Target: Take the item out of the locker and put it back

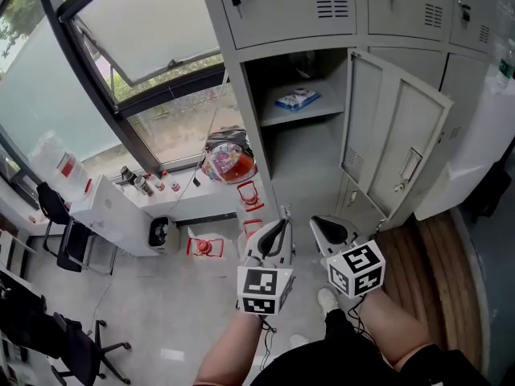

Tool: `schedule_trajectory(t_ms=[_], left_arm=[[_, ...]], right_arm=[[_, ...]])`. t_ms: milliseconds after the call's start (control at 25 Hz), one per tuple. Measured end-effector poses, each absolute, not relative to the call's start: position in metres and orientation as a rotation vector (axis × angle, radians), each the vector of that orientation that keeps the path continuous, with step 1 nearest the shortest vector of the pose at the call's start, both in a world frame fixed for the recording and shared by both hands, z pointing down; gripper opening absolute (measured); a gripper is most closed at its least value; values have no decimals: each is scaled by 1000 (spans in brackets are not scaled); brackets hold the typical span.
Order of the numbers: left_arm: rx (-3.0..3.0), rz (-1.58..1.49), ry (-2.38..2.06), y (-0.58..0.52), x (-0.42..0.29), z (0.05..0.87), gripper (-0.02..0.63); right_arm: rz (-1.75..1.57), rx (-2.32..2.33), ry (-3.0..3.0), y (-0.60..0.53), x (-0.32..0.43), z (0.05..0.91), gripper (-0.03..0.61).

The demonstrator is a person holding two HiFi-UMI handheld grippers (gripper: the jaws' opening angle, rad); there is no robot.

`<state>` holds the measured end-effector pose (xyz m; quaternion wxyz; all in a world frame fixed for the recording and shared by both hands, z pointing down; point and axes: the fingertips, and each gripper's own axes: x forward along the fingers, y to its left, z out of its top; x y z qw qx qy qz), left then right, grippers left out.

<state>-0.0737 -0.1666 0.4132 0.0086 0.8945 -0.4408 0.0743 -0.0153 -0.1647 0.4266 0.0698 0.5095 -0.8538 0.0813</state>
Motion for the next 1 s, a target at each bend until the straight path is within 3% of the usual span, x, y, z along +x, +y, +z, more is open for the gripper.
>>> schedule_trajectory(t_ms=[1000], left_arm=[[2714,157,-1376,-102,-83,428,21]], right_arm=[[243,1532,-2562,-109,0,433,52]])
